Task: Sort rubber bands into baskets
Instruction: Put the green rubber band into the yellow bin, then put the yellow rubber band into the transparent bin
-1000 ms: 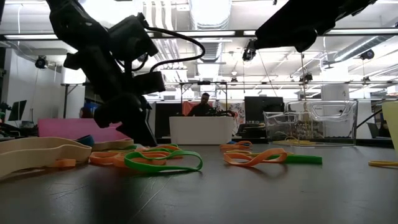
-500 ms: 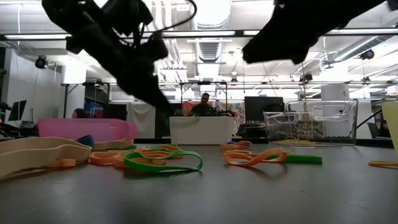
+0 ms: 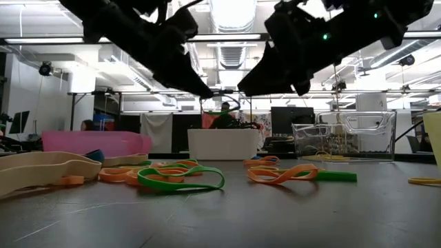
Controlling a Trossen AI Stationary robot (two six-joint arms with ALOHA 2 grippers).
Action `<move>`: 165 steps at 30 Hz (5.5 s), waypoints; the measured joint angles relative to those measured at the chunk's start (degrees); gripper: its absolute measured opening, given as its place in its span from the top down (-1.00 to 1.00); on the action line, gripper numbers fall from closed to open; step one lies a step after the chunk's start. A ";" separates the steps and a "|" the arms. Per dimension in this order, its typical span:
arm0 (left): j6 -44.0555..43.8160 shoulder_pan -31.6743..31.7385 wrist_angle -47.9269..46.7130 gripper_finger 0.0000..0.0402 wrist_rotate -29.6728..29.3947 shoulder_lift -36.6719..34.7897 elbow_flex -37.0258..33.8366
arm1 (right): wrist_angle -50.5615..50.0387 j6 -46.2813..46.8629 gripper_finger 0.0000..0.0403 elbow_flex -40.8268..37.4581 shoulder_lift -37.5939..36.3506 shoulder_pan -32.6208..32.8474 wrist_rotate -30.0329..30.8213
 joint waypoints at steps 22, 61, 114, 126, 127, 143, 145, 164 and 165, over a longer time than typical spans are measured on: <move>1.09 -0.93 4.37 1.00 -0.01 0.00 0.97 | 2.17 -3.01 0.72 0.02 1.83 -1.72 -5.06; -2.00 -0.94 -7.49 0.28 -0.01 -9.06 0.92 | -95.81 51.71 0.96 25.27 -14.92 17.16 -45.24; -2.24 -4.55 -19.20 0.27 0.02 -18.32 0.92 | -58.19 8.59 0.14 23.27 -2.95 12.13 -5.74; -3.00 -4.70 -22.23 0.27 -0.01 -20.83 0.92 | -48.34 7.69 0.15 19.04 12.53 5.80 -13.00; -2.93 -4.70 -22.26 0.27 -0.01 -20.57 0.92 | -48.23 8.29 0.15 19.04 13.75 5.52 -13.48; -2.80 -4.70 -20.00 0.28 -0.22 -15.33 0.88 | -45.90 10.91 0.90 19.21 15.68 1.61 -21.52; -2.81 -4.70 -19.89 0.28 -0.20 -14.83 0.86 | -45.90 10.22 0.93 19.21 15.68 1.42 -21.61; -3.67 -4.70 -19.60 0.27 -0.20 -14.12 0.86 | -45.11 5.02 0.96 18.92 3.89 1.17 -14.94; -3.67 -4.70 -19.47 0.27 -0.20 -14.12 0.86 | -43.52 5.16 0.96 18.71 3.91 1.16 -15.23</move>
